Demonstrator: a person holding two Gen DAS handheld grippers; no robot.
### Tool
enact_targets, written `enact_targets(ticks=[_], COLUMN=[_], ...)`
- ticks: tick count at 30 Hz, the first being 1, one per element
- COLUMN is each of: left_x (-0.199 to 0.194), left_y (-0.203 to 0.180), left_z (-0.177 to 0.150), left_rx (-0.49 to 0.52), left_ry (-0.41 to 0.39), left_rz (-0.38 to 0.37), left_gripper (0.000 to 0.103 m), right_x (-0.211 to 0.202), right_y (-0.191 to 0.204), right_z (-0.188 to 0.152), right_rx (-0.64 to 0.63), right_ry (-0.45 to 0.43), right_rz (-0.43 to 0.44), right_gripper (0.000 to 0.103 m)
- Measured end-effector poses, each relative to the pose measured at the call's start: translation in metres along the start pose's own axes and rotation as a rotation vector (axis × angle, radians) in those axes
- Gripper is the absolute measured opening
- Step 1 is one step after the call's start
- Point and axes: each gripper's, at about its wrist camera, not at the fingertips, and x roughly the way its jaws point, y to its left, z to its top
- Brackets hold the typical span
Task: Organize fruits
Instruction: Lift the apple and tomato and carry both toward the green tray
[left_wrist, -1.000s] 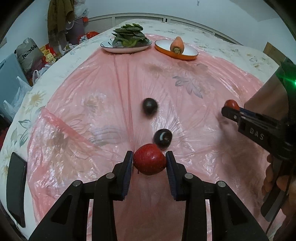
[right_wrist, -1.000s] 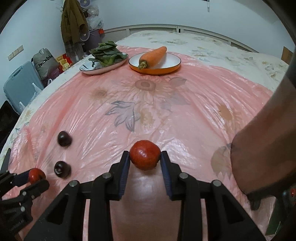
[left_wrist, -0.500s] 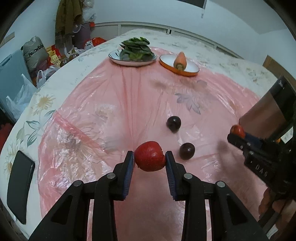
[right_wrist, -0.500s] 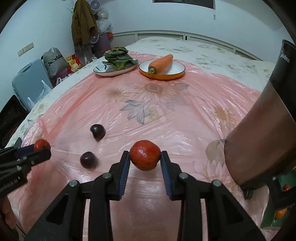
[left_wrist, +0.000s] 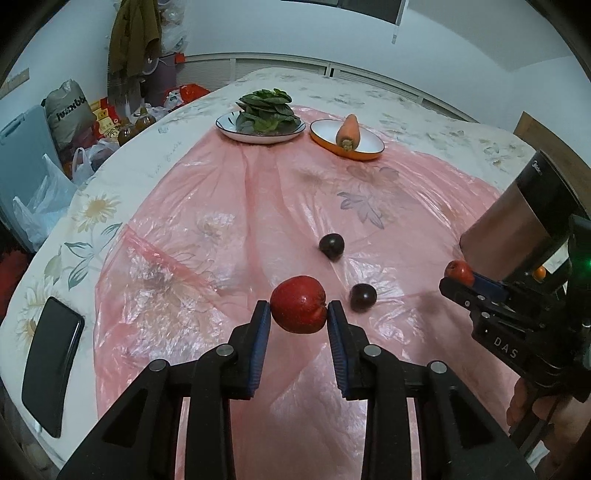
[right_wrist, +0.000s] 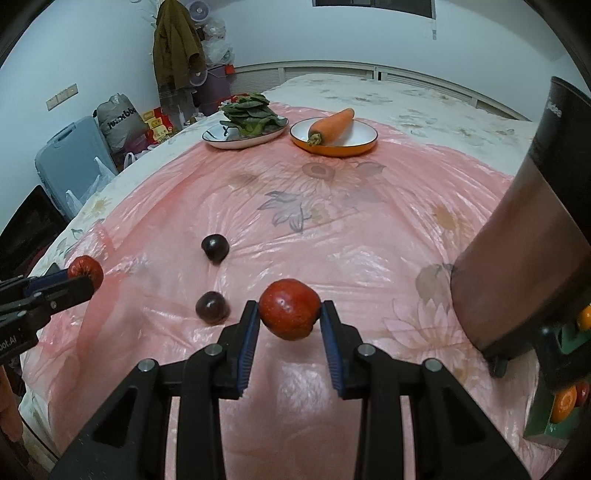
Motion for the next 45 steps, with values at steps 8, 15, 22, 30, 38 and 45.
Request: enact_targets(ticks=[8,15,22,30,38,45], left_x=[-0.029,-0.046,-0.068,-0.087,-0.093,-0.082], left_y=[-0.023,-0.059,-0.11,-0.179,-0.256,-0.325], left_z=[-0.012,-0.03,-0.046,-0.06,-0.071,-0.064], left_rx=[0.06,0.109,0.182,0.274,0.381,0.438], left_ry=[0.004,0.022,0.036,0.05,0.056,0.049], left_rz=[-0.029,-0.067,-0.118,-0.19,-0.253,-0.3], left_gripper=[0.027,0.027,0.027,0.027,0.027,0.027], right_x=[-0.04,-0.084,-0.142,-0.196,-0.24,-0.257], right_y=[-0.005,-0.021,-0.06,-0.118,-0.175,-0.233], right_z=[-0.019,-0.054,-0.09,-0.127,-0.157,-0.172], right_rx=[0.013,0.03,0.08,0.152,0.23,0.297], right_ry=[-0.011,-0.001,-0.015,-0.033,-0.069,-0.096], right_rz=[0.027,0.021,-0.034,-0.128,-0.217,-0.29], right_gripper=[0.059,0.059,0.059,0.059,0.059,0.059])
